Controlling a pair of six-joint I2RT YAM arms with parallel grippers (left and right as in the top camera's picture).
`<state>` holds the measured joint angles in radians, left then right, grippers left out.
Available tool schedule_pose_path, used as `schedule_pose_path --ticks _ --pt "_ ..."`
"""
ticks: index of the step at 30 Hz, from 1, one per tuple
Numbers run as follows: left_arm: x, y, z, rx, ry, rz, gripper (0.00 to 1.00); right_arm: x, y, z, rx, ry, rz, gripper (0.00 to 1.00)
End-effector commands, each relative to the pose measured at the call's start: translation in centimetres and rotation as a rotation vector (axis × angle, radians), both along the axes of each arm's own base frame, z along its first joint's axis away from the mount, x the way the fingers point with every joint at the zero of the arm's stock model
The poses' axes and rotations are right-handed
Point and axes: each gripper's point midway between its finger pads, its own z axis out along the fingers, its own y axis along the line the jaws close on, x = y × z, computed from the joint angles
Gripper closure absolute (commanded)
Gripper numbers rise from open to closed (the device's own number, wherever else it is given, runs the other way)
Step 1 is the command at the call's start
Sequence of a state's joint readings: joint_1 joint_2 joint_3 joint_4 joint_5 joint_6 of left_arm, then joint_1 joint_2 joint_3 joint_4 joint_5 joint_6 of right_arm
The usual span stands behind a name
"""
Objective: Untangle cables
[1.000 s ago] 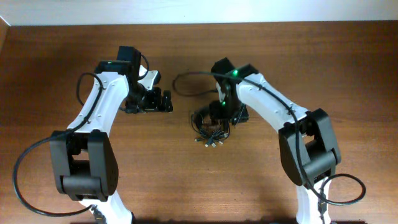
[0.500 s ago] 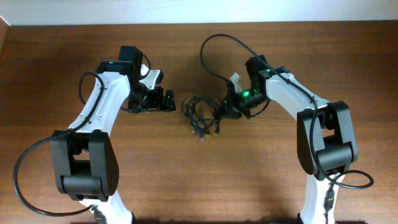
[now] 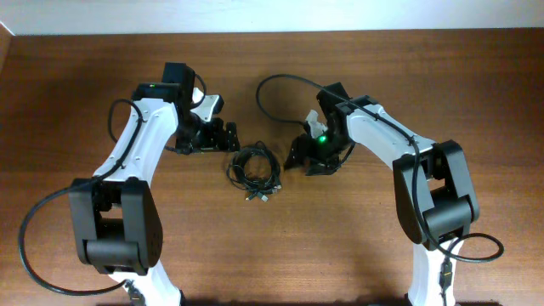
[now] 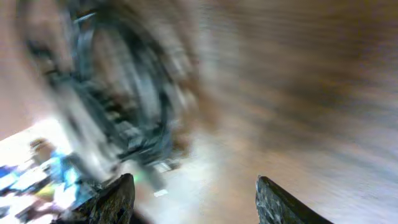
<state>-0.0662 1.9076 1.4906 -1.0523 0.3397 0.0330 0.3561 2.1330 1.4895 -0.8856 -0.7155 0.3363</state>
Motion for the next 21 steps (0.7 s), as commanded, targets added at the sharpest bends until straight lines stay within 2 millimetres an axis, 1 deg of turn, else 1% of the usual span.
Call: schedule_pose_path --ticks 1,2,3,4,5,6,8,10,11,12,13,15,16,18,19,20,21 --pt "0.1 0.2 -0.5 0.022 0.001 -0.002 0.83 0.6 2.6 3.1 0.18 -0.006 0.024 0.37" --pt "-0.1 0.8 -0.8 0.055 0.009 0.002 0.89 0.8 2.9 3.1 0.183 -0.028 0.032 0.37" --pt "-0.6 1.5 -1.6 0.098 0.033 0.03 0.86 0.8 3.0 2.8 0.164 -0.04 0.038 0.37" --pt "-1.0 1.9 -2.4 0.119 0.047 0.054 0.69 0.8 2.8 2.0 0.105 -0.061 0.047 0.38" --pt "-1.1 1.9 -3.3 0.116 0.051 0.079 0.54 0.9 2.3 0.6 -0.01 -0.1 0.054 0.39" --pt "-1.3 1.8 -4.2 0.108 0.054 0.111 0.51 1.0 2.1 0.0 -0.074 -0.114 0.045 0.38" --pt "-1.4 1.3 -4.7 0.074 0.05 0.108 0.51 1.0 2.4 -0.7 -0.142 -0.155 0.056 0.39" --pt "-1.6 1.0 -5.4 0.057 0.05 0.106 0.46 1.6 2.1 -1.5 -0.232 -0.217 0.062 0.39" --pt "-1.4 1.0 -5.9 0.055 0.029 0.106 0.42 1.8 2.2 -1.6 -0.244 -0.235 0.061 0.39" --pt "-1.0 1.0 -6.3 0.051 0.008 0.107 0.43 1.9 2.2 -1.6 -0.248 -0.232 0.049 0.39" --pt "-1.0 0.7 -6.6 0.031 -0.002 0.105 0.48 2.0 2.2 -1.6 -0.249 -0.234 0.047 0.41" --pt "-1.7 -0.4 -7.3 -0.034 0.01 0.094 0.52 2.0 2.2 -1.6 -0.25 -0.234 0.047 0.42" --pt "-2.0 -0.5 -7.6 -0.035 0.012 0.092 0.53 2.0 2.1 -1.7 -0.253 -0.236 0.047 0.43" --pt "-2.7 -0.7 -8.2 -0.033 0.026 0.084 0.58 2.2 1.6 -1.9 -0.289 -0.248 0.043 0.43" --pt "-3.0 -0.7 -8.4 -0.032 0.036 0.084 0.69 2.4 1.1 -2.1 -0.315 -0.256 0.039 0.43" --pt "-3.1 -0.7 -8.5 -0.031 0.04 0.084 0.77 2.6 0.6 -2.4 -0.348 -0.269 0.035 0.44" --pt "-3.1 -0.8 -8.4 -0.04 0.04 0.083 0.8 2.8 -0.2 -2.8 -0.392 -0.283 0.03 0.44"
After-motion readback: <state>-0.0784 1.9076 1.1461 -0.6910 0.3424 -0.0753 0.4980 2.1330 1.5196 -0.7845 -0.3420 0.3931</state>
